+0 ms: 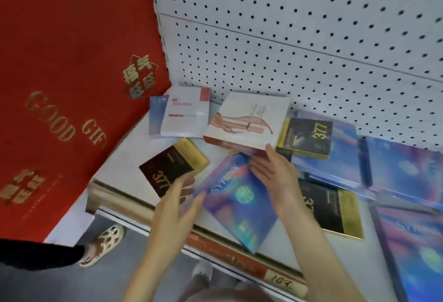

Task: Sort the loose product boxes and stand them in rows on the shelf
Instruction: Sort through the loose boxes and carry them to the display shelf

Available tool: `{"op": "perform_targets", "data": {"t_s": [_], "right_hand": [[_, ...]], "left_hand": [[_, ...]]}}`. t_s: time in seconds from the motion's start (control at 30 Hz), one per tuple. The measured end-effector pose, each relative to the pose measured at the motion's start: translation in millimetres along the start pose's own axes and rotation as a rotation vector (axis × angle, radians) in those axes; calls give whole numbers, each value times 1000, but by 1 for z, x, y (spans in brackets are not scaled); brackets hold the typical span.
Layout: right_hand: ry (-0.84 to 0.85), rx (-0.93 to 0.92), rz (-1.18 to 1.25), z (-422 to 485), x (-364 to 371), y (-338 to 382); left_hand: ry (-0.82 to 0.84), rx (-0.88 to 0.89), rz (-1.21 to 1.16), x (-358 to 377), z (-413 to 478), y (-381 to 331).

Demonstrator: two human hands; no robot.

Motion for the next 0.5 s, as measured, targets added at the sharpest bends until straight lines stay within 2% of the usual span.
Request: {"op": "perform_targets", "data": {"t_s": [0.2, 0.33, 0.4, 0.5], "right_hand": [[-173, -65, 99, 3, 22, -4], [-230, -170, -11, -19, 12, -2], [-242, -240, -21, -34, -3, 6], [-185, -273, 102, -55, -24, 21]], "left_hand": [[158, -53, -61, 11, 14, 11], [256, -52, -56, 12, 12, 13], [244, -90, -124, 3, 18, 12], [174, -169, -319, -9, 29, 5]]}}
Point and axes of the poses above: each hand's wrist, its own z-axis towards the middle knuckle, its own x-axis out of the palm, y = z × x, the point moved 5 cm from there along z, towards the middle knuckle, and after that the axes turned 7 degrees about -z, right-handed, at the moved point
